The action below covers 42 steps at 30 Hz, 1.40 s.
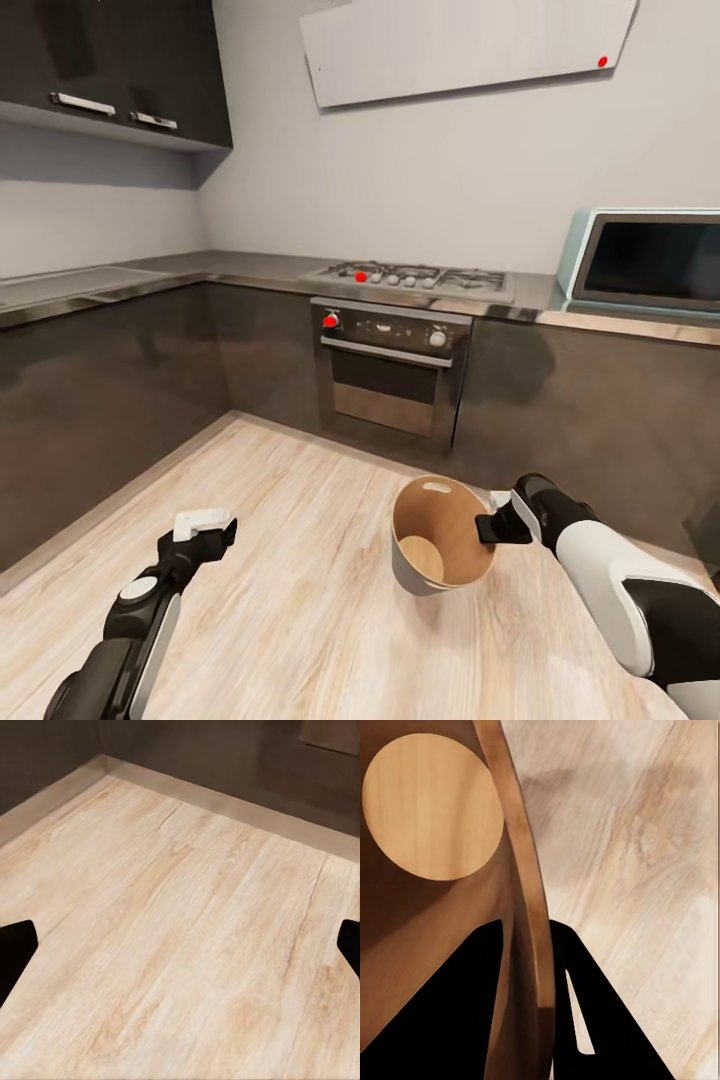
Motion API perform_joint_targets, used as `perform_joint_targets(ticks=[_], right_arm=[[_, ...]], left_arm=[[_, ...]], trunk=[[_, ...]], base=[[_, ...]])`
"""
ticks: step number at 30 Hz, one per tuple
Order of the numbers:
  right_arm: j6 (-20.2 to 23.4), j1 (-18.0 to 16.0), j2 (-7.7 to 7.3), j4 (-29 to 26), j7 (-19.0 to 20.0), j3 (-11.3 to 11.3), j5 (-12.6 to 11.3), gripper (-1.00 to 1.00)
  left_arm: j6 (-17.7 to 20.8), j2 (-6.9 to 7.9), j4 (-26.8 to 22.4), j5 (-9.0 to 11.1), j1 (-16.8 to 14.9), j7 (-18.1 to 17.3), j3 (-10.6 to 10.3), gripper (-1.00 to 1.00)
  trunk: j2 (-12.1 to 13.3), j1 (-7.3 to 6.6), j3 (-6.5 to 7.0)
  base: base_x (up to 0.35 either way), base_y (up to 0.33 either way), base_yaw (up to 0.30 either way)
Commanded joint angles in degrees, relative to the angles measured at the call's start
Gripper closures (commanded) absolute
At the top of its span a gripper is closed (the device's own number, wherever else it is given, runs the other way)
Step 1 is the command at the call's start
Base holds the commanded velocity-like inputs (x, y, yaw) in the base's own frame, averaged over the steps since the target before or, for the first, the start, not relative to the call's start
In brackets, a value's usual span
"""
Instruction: Put the three can of soda from the living room inside the tash can in the kitchen.
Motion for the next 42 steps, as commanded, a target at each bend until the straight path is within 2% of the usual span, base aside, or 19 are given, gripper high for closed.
perform_joint_targets(ticks=[1,7,10,13,17,23,42], right_arm=[[0.2,0.0,-0.01,-0.1,0.2,-0.5,-1.3,1.00],[1.7,0.0,-0.31,-0.3,0.2,-1.0,-1.6,1.00],[1.9,-0.1,-0.43,-0.3,0.2,-0.9,-1.7,1.00],[2.0,-0.1,-0.35,-0.4,0.2,-0.8,-1.8,1.00],[2.1,0.0,-0.02,-0.3,0.2,-0.6,-1.8,1.00],[2.2,0.0,0.61,-0.2,0.2,-0.7,-1.8,1.00],[2.2,0.0,0.66,-0.1,0.2,-0.6,-1.7,1.00]], left_arm=[[-0.2,-0.06,0.1,0.0,0.0,0.0,0.1,-1.00],[-0.9,-0.32,0.2,-0.2,0.0,0.3,0.4,-1.00],[-2.4,-0.32,1.0,-0.5,0.0,0.3,0.4,-1.00],[-5.5,-0.29,5.0,-0.4,0.1,0.4,0.5,-1.00],[-7.4,-0.28,7.4,-0.3,0.1,0.4,0.5,-1.00],[-8.5,-0.28,8.4,-0.4,0.1,0.5,0.5,-1.00],[-9.3,-0.28,8.7,-0.6,0.1,0.5,0.5,-1.00]], trunk=[[0.4,-0.23,0.19],[2.8,-1.55,1.27],[4.0,-2.21,1.81],[5.2,-2.86,2.34],[6.8,-3.74,3.06],[9.2,-5.06,4.14],[16.9,-9.23,7.55]], base=[[0.000,0.000,0.000],[0.000,0.000,0.000],[0.000,0.000,0.000],[0.000,0.000,0.000],[0.000,0.000,0.000],[0.000,0.000,0.000],[0.000,0.000,0.000]])
